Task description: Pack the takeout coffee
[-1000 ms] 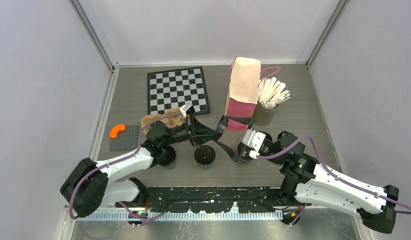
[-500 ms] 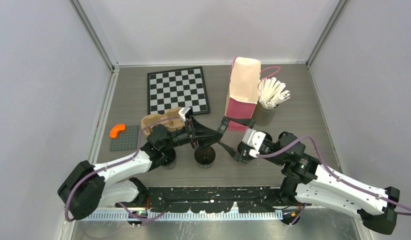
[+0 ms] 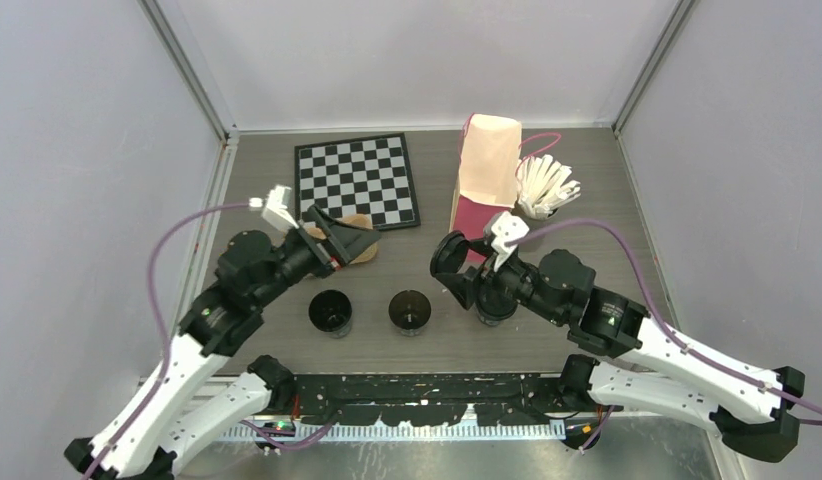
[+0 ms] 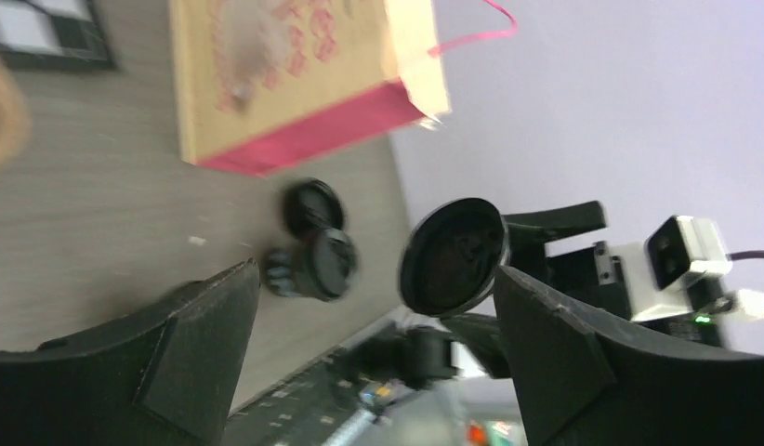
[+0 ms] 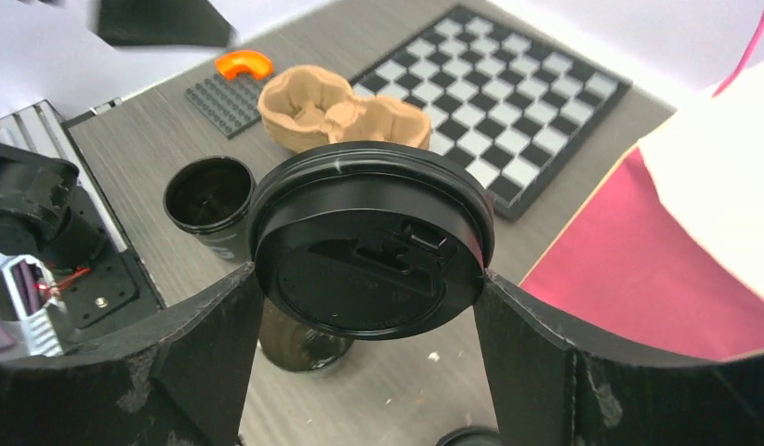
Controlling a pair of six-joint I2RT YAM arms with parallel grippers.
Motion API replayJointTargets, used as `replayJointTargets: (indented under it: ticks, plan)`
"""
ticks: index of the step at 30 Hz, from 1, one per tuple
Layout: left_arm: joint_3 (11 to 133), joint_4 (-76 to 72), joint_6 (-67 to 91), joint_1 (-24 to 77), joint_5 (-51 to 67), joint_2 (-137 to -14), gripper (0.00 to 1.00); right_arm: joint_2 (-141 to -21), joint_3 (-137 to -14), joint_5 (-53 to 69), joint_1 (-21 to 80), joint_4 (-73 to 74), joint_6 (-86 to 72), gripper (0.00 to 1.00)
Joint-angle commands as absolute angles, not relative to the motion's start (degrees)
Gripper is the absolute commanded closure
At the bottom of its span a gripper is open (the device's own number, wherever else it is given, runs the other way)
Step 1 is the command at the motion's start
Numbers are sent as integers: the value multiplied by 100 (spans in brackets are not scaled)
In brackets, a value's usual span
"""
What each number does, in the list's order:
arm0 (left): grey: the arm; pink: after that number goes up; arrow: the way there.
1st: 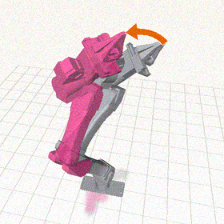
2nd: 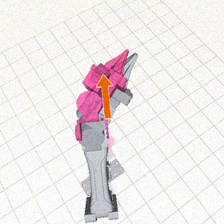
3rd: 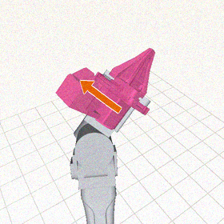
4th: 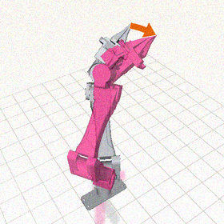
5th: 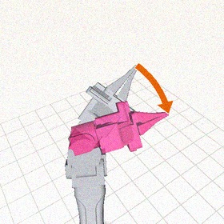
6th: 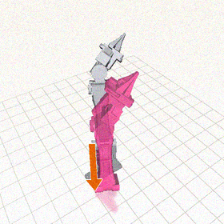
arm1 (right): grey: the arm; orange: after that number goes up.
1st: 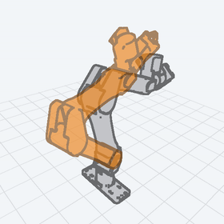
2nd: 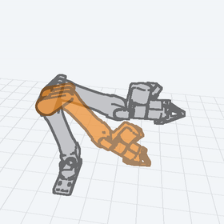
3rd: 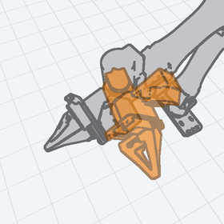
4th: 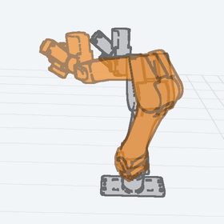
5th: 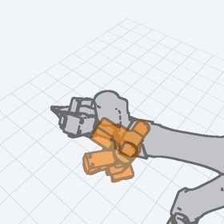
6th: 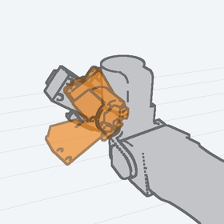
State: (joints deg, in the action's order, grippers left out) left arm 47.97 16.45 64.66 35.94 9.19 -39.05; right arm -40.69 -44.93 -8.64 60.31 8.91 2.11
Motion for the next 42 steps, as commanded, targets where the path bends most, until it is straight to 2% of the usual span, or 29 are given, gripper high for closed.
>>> replayJointTargets:
  ticks: [1, 7, 15, 23, 29, 42]
  plan:
    - [5651, 4600, 4277, 3568, -920, -3705, 0, -4603, -5356, -1411, 6054, 2359, -1459, 25]
    - [5714, 5298, 3749, 3573, -1135, -3579, 0, -5420, -6203, -1364, 6085, 3737, -3237, 27]
    - [5654, 5599, 2994, 3570, -1110, -2762, 0, -6619, -7226, -1925, 6419, 5018, -4178, 29]
    - [4984, 5195, 2749, 3571, -1133, -1327, 0, -8348, -8521, -1695, 6707, 6133, -4280, 29]
    - [4834, 5299, 2898, 3568, -1796, -641, 0, -9627, -9599, -1492, 6799, 6827, -4096, 29]
    - [4766, 5348, 2913, 3573, -1984, -205, 1, -10580, -10088, -926, 6741, 7026, -3735, 27]
